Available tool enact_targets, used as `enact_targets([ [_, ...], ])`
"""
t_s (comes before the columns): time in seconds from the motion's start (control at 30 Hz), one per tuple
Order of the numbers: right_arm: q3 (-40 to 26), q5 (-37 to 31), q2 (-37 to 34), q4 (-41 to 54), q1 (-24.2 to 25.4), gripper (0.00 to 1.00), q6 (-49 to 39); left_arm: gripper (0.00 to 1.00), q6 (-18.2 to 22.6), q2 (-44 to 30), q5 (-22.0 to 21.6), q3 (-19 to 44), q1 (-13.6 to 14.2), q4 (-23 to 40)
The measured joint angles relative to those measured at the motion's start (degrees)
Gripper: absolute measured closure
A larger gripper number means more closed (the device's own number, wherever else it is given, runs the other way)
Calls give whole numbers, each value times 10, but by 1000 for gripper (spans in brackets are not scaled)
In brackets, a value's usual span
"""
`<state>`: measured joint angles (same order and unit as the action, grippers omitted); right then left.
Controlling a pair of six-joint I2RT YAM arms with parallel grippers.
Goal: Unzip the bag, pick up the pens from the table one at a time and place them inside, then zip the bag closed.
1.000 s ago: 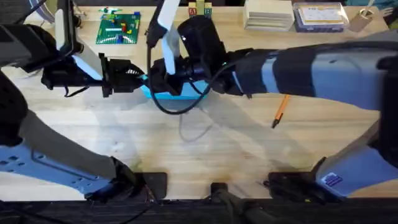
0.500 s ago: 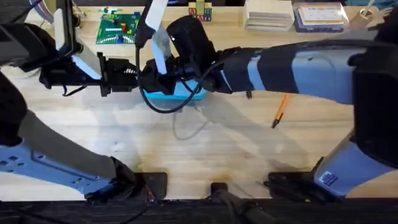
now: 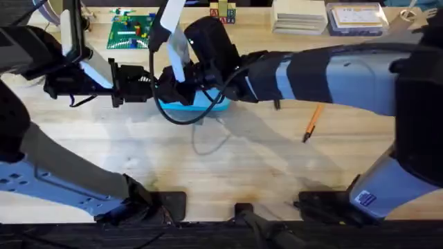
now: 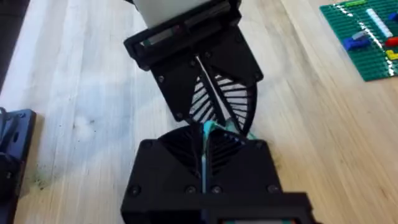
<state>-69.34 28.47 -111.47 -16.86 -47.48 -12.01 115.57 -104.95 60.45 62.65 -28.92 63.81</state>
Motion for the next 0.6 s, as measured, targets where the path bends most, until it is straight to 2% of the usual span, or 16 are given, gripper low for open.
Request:
enact_targets([
  [0.3,-10,-2,10,50,0,973,-15,959,0,0,0,0,2,6],
  [0.6,-10,-38,36,92,-7,973,-37,959,0,0,6,0,4,11],
])
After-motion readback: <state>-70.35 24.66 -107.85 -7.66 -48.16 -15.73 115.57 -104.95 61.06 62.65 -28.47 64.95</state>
